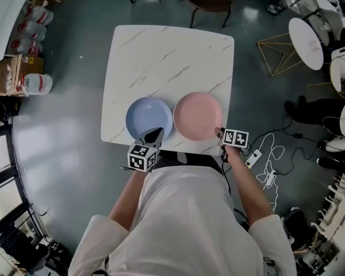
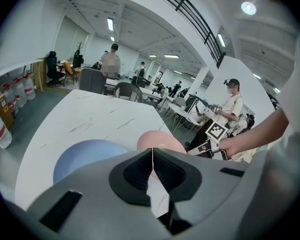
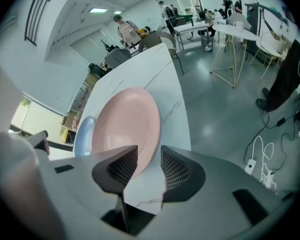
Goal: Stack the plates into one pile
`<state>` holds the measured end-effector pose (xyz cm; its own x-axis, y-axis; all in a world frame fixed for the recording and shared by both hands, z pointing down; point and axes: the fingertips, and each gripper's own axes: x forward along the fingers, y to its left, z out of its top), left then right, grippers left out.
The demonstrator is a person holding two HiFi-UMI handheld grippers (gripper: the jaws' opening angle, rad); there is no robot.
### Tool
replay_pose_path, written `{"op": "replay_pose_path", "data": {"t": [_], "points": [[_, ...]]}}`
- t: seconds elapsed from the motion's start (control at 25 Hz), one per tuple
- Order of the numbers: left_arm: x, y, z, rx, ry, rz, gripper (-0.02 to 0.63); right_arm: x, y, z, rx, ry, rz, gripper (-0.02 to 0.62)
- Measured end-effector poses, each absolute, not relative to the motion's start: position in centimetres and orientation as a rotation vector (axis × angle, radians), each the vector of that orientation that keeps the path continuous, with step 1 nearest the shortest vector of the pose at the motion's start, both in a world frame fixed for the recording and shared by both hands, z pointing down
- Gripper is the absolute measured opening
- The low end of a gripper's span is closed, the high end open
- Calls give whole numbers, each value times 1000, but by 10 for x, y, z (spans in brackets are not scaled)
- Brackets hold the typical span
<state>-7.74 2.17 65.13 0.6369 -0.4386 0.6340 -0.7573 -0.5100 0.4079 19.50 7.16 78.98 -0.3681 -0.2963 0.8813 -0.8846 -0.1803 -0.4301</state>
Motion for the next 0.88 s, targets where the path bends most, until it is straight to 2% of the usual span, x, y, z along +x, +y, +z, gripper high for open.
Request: {"op": "replay_pose_path", "data": {"t": [0.48, 0.88], "points": [[-86, 22, 663, 2150, -948, 589, 17, 174, 50, 767, 1246, -1770, 1136, 143], [-112, 23, 674, 2104, -1009, 621, 18, 128, 43, 757, 1104, -1903, 1134, 142]]}}
